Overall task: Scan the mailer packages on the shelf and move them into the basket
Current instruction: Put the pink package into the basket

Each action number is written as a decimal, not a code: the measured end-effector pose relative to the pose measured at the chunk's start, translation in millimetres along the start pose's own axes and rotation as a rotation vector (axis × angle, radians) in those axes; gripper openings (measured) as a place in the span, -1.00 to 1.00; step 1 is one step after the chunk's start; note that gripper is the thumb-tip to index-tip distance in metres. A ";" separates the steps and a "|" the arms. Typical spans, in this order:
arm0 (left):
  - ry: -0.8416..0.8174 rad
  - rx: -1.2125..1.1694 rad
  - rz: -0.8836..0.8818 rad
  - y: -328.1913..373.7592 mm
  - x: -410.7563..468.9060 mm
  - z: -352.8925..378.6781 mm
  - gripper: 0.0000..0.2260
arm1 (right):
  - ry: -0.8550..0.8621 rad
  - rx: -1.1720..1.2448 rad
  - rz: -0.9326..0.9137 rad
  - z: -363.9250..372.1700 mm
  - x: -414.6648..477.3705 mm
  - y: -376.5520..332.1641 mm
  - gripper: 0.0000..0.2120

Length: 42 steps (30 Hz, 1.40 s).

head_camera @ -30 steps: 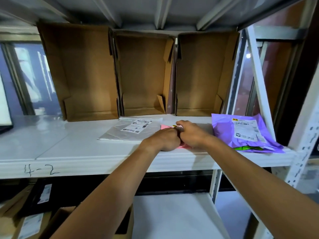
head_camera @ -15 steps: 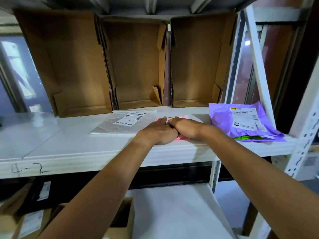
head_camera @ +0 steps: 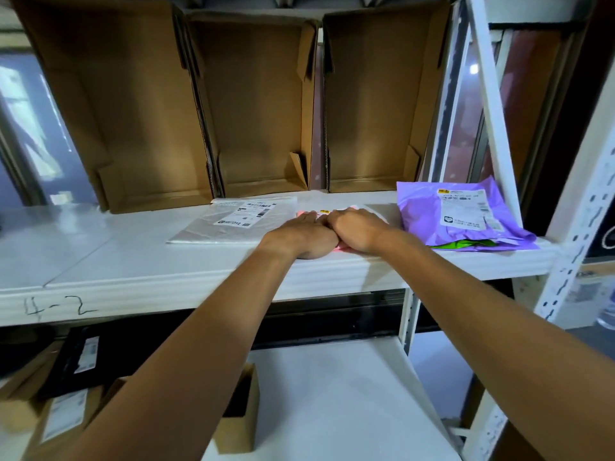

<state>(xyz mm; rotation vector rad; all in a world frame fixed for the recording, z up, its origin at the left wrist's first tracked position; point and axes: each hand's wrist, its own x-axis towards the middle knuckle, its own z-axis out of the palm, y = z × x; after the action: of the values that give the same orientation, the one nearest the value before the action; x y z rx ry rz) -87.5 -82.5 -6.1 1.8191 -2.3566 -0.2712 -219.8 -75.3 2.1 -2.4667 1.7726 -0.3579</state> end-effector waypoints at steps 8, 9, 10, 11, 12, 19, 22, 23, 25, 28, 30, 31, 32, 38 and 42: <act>0.093 -0.076 0.032 8.1 -18.5 -2.5 -0.65 | 0.092 -0.233 -0.133 -1.4 -14.8 -4.6 -0.68; 0.052 -0.103 0.021 6.9 -18.5 -1.9 -0.61 | 0.066 -0.258 -0.157 -0.8 -16.6 -4.3 -0.68; 0.028 -0.125 0.019 8.5 -19.8 -2.3 -0.57 | 0.057 -0.258 -0.169 -1.4 -20.5 -2.7 -0.68; 0.024 -0.140 0.020 8.1 -20.5 -1.4 -0.53 | 0.049 -0.257 -0.177 -0.7 -23.7 -2.4 -0.68; 0.029 -0.142 0.019 8.3 -21.4 -0.1 -0.52 | 0.050 -0.247 -0.180 0.2 -25.9 -1.4 -0.67; -0.025 -0.056 -0.090 7.6 -26.2 2.5 -0.37 | 0.022 -0.128 -0.109 -0.2 -34.6 -2.2 -0.68; 0.020 -0.026 -0.067 12.0 -34.0 4.2 -0.41 | -0.010 -0.091 -0.088 -5.9 -43.1 -5.8 -0.69; 0.052 0.007 -0.054 14.1 -39.9 5.3 -0.42 | -0.011 -0.083 -0.082 -6.8 -48.3 -7.0 -0.71; 0.117 0.069 -0.024 16.0 -50.6 6.0 -0.47 | 0.007 -0.064 -0.064 -7.7 -59.5 -9.0 -0.74; 0.239 0.102 0.001 19.9 -63.3 5.4 -0.58 | 0.071 -0.044 -0.030 -8.3 -71.4 -10.8 -0.69; 0.262 0.090 -0.005 21.1 -67.3 5.5 -0.60 | 0.101 -0.019 -0.003 -6.2 -73.2 -11.6 -0.65; 0.258 0.097 -0.009 21.2 -68.1 6.1 -0.56 | 0.108 -0.008 0.008 -5.5 -74.2 -12.0 -0.64; 0.250 0.112 -0.013 19.8 -67.8 7.8 -0.52 | 0.118 0.003 0.017 -4.7 -75.3 -12.5 -0.63; 0.178 0.118 0.048 14.9 -64.8 6.4 -0.53 | 0.122 0.031 0.057 0.9 -66.4 -8.1 -0.60; 0.165 0.175 0.032 19.3 -70.3 6.6 -0.53 | 0.017 -0.054 -0.010 -1.4 -62.7 -4.8 -0.62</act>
<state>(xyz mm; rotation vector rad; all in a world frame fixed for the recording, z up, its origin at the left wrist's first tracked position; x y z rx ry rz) -89.5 -9.4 -8.7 1.7964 -2.3553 0.0890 -234.6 -14.6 -4.4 -2.5170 1.8007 -0.3372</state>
